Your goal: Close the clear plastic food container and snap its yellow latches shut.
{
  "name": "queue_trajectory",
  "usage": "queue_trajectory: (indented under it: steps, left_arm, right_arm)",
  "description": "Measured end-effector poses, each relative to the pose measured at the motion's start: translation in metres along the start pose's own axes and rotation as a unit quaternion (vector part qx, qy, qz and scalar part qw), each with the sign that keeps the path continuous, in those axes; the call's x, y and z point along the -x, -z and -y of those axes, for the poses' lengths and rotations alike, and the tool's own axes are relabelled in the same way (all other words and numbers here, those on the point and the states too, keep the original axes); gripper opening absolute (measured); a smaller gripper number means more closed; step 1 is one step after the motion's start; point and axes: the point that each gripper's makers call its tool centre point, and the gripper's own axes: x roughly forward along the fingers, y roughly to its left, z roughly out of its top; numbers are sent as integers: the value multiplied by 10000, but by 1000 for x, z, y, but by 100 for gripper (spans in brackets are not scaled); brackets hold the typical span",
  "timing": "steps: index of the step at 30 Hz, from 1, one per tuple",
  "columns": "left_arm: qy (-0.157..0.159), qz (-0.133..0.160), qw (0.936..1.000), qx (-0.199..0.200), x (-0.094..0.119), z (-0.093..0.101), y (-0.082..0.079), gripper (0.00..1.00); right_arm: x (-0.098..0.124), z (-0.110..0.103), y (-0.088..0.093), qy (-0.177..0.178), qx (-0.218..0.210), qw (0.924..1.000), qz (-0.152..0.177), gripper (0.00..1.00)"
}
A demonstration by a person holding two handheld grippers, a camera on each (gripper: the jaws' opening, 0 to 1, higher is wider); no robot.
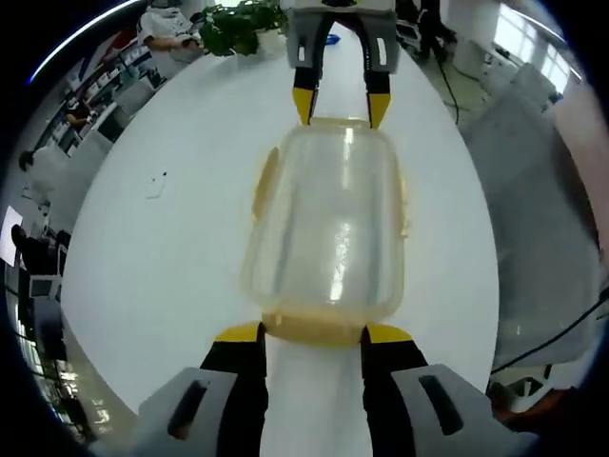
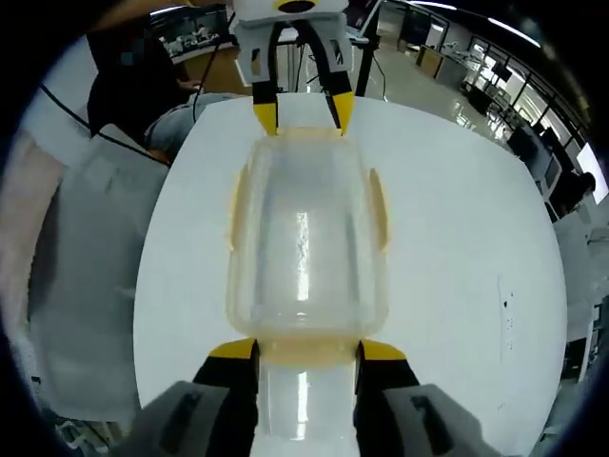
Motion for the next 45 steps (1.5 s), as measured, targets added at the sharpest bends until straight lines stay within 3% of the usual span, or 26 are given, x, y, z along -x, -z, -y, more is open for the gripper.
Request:
queue_trajectory:
  steps: [28,38,45]
  left_arm:
    - [296,262,9990,-184,-45,13,-83,36]
    - [315,261,9988,-282,-53,12,-106,36]
    - [361,353,9986,-183,-59,14,-113,36]
  right_arm:
    - [24,-4,93,19,-260,9990,-369,36]
    - [31,-3,113,25,-350,9984,-437,37]
    - [33,0,124,-17,-290,9980,-557,37]
